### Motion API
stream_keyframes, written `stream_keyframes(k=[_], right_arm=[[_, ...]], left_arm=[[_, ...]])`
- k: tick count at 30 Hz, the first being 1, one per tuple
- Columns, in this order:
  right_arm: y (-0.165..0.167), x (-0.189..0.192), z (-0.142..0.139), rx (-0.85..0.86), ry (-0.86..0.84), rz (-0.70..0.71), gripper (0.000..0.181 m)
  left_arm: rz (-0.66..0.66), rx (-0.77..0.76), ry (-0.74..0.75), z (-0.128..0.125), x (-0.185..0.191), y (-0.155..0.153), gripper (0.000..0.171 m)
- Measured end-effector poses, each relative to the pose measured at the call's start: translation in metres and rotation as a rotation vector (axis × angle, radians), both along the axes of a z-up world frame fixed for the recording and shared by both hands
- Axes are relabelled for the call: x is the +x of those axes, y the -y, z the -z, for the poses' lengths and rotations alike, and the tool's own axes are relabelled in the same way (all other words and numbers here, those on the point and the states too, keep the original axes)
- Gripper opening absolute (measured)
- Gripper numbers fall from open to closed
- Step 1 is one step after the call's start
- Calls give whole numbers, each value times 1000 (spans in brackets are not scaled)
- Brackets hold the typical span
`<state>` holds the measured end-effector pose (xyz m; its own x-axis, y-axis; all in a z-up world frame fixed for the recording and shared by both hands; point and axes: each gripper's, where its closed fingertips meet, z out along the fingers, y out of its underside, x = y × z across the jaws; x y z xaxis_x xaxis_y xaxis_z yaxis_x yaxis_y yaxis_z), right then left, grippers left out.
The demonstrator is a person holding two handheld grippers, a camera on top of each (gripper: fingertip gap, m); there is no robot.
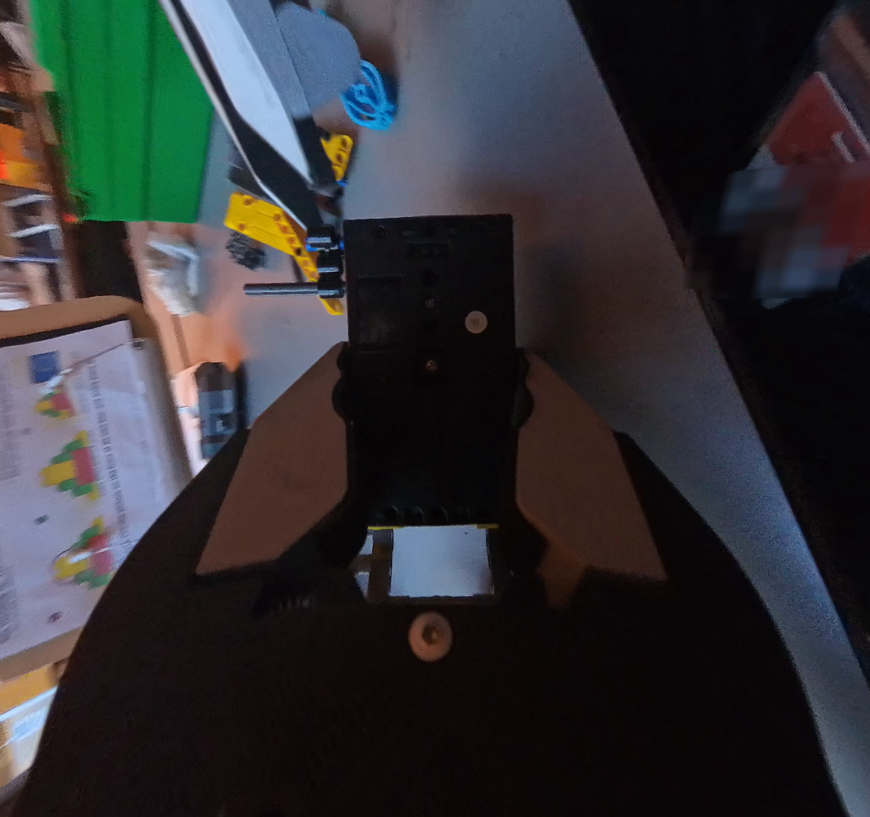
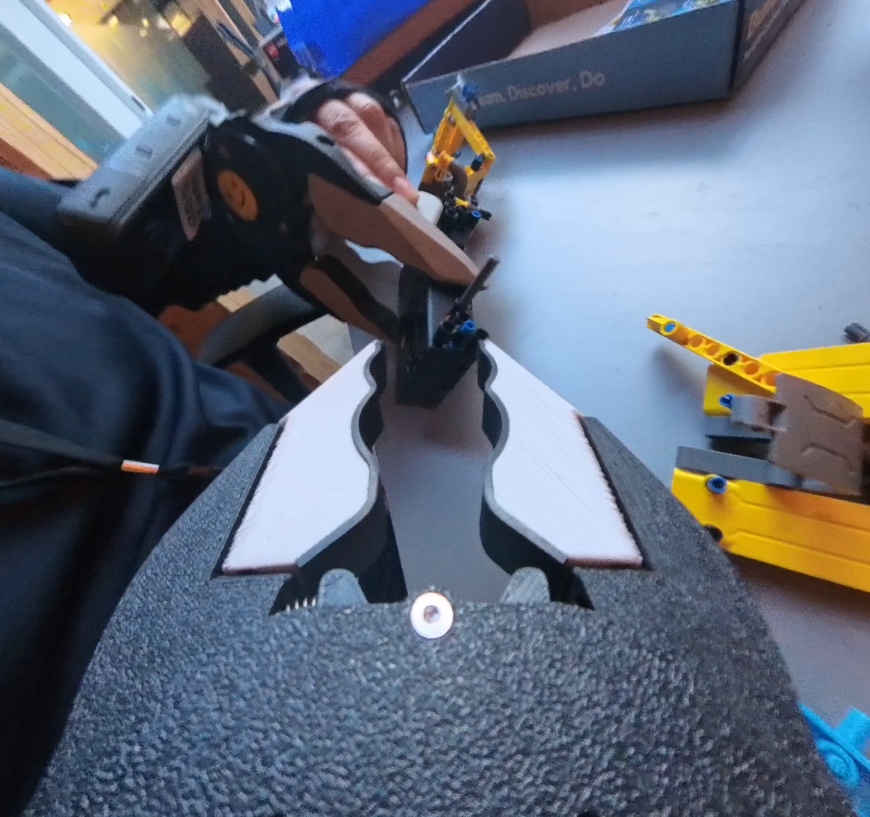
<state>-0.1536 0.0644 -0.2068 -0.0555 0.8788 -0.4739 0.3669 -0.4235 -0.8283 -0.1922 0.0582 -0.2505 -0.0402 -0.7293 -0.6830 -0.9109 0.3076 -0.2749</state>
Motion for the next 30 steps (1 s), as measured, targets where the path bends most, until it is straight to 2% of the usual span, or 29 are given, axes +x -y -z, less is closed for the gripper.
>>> stream_keyframes(k=[3, 7, 9, 11, 13, 18, 19, 20, 22, 26, 28, 29, 30], right_arm=[[-1, -9, 7, -10, 5, 19, 43], [3, -17, 2, 9, -32, 14, 21], [2, -18, 2, 31, -28, 24, 21], [1, -18, 2, 71, -28, 43, 21], [-1, -18, 3, 121, -20, 55, 21], [4, -17, 3, 231, -13, 38, 21], [3, -17, 4, 254, -4, 37, 21], [3, -17, 6, 271, 10, 36, 21], [1, -17, 11, 303, 40, 36, 21], [-4, -17, 12, 367, 57, 39, 23], [-6, -17, 14, 421, 73, 35, 25], [-6, -17, 14, 459, 76, 27, 25], [-6, -17, 13, 494, 77, 21, 26]], left_arm=[[-23, 183, -13, -4, 2, -3, 67], [-41, 366, -13, -8, -1, -8, 66], [-45, 372, 13, -9, -2, -9, 66], [-95, 294, 80, -8, -2, -10, 67], [-150, 145, 203, -13, 2, -6, 71], [-219, -271, 638, -51, 13, 7, 70], [-228, -348, 723, -59, 13, 8, 67], [-234, -421, 775, -61, 14, 10, 57], [-260, -519, 808, -57, 13, 9, 35], [-400, -488, 867, -61, 7, -11, 15], [-392, -455, 865, -71, 8, -12, 0], [-381, -427, 838, -74, 8, -12, 2], [-370, -411, 774, -73, 8, -10, 12]])
